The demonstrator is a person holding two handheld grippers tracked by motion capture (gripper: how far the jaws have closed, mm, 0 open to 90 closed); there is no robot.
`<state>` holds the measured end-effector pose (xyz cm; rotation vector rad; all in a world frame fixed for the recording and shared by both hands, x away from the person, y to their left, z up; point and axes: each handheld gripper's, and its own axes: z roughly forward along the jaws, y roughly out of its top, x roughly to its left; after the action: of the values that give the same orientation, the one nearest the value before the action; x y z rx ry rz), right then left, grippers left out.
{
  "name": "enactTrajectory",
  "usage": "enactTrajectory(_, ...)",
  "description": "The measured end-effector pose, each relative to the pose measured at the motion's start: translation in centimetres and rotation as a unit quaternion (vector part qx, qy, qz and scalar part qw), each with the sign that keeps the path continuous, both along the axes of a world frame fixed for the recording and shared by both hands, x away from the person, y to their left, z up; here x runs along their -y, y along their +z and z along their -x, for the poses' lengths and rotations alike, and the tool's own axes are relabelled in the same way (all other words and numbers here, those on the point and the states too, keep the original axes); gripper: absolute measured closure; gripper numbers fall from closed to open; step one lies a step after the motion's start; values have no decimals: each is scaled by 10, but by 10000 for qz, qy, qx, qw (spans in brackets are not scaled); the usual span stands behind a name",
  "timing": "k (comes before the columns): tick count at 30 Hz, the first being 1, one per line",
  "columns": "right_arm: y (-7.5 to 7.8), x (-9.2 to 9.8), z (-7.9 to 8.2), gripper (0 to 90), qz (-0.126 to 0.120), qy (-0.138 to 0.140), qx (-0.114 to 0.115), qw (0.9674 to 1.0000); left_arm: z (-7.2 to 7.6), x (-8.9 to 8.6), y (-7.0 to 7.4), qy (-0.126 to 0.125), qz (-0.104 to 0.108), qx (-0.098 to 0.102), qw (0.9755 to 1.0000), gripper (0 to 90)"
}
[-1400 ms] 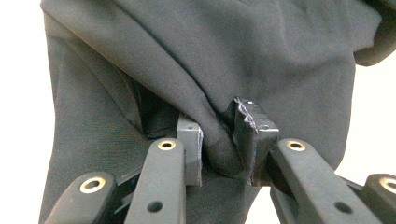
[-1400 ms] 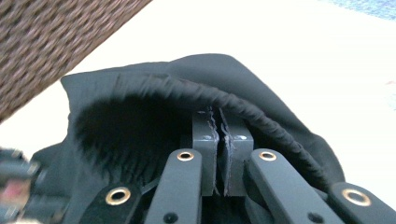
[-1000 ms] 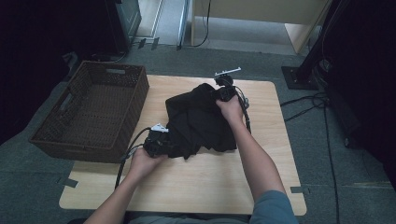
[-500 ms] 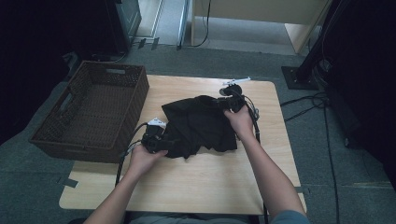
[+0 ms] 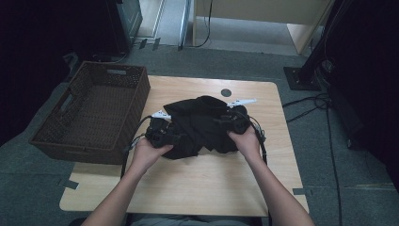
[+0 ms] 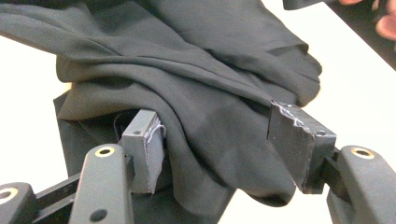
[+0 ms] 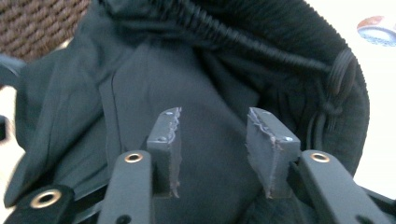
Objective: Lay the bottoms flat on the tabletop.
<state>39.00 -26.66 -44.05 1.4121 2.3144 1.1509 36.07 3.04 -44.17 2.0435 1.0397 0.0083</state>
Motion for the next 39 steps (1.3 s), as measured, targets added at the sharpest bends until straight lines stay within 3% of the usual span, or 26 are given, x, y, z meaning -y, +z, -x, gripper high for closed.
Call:
enactTrajectory(6, -15, -2, 14, 488, 115, 89, -1, 9999, 9, 0, 11, -126, -305, 246, 9992, 359)
enactTrajectory(9, -19, -1, 19, 480, 75, 35, -44, 10000, 12, -3, 22, -107, -70, 169, 9998, 364)
enactTrajectory(11, -22, 1, 23, 474, 30, 15, -55, 10000, 17, -2, 30, -124, -121, 344, 9993, 361)
enactTrajectory(13, -25, 2, 26, 466, -10, -16, -78, 10000, 16, 1, 31, -147, -131, 362, 9992, 356)
enactTrajectory(16, -30, 3, 29, 452, -69, -42, -72, 9999, 6, 11, 18, -132, -342, 258, 9990, 346)
enactTrajectory(19, -34, 2, 33, 429, -21, -93, 22, 10000, -5, 18, -3, -42, -290, 53, 9996, 343)
enactTrajectory(23, -41, 3, 36, 421, -137, -206, -13, 9997, -13, 29, -20, 16, -409, 48, 9992, 325)
enactTrajectory(29, -51, -3, 40, 440, -109, -185, -18, 9998, -19, 38, -41, 77, -534, -31, 9985, 323)
enactTrajectory(33, -54, -5, 42, 483, -85, -173, -28, 9998, -19, 38, -51, 119, -692, 62, 9975, 431)
enactTrajectory(36, -59, -5, 42, 565, -54, -147, -15, 9999, -18, 36, -56, 80, -780, 224, 9967, 601)
enactTrajectory(39, -62, -3, 44, 725, -10, -144, 6, 9999, -18, 31, -54, 9, -627, 152, 9979, 827)
